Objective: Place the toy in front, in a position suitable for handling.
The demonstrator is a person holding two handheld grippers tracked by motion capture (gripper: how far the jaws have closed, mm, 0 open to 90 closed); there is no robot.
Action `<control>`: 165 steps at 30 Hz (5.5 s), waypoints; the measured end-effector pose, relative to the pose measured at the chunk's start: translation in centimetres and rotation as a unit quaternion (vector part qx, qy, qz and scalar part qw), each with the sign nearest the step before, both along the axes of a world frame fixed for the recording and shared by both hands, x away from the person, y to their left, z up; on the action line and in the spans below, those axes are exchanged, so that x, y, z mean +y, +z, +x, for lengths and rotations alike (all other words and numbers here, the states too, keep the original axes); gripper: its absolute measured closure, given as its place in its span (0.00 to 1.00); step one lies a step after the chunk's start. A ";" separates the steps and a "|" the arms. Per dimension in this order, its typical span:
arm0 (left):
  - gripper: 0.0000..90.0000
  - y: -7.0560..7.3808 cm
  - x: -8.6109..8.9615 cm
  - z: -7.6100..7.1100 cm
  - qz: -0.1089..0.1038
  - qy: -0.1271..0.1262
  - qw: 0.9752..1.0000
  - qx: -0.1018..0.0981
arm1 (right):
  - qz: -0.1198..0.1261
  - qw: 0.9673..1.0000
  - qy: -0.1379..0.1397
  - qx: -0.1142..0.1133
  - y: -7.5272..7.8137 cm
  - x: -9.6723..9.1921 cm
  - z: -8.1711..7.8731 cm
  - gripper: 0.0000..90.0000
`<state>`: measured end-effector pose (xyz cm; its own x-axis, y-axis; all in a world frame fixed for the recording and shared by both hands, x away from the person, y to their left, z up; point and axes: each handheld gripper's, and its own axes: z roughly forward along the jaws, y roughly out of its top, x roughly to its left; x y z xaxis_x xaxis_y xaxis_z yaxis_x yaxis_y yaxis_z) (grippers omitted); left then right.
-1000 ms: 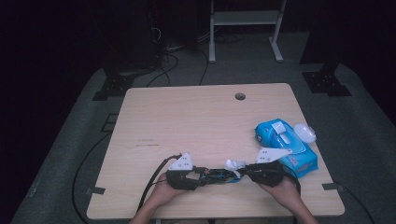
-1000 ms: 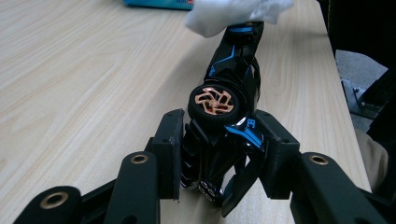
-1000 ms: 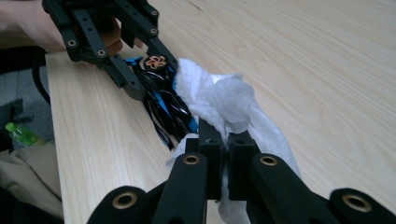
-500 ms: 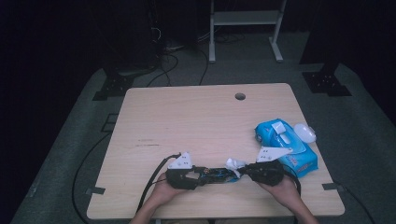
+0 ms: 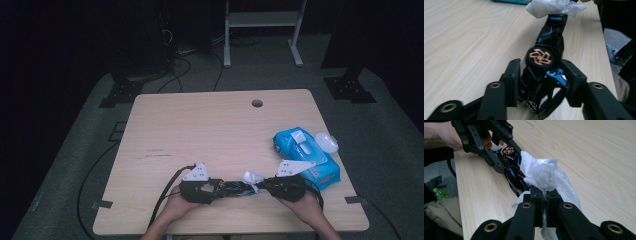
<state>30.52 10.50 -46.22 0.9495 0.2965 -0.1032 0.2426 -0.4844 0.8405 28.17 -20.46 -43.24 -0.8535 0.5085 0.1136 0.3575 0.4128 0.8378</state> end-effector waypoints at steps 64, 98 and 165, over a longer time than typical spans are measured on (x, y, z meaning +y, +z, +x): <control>0.19 -0.4 0.4 -0.8 0.027 0.058 0.998 -0.010 | 0.001 1.000 0.008 -0.008 0.3 0.9 1.3 0.97; 0.19 -1.5 -0.6 -0.2 0.103 0.023 0.993 -0.055 | -0.061 0.997 0.015 0.048 -2.2 1.2 1.0 0.97; 0.24 -1.5 -0.7 -0.2 0.097 -0.002 0.993 -0.061 | -0.079 0.996 0.031 0.004 -1.8 3.0 -0.1 0.93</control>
<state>30.28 9.76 -47.76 0.9525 0.2958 0.0720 0.1417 -0.6402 0.7550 28.07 -17.45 -45.00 -0.8831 0.4673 0.0421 0.3331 0.5613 0.7576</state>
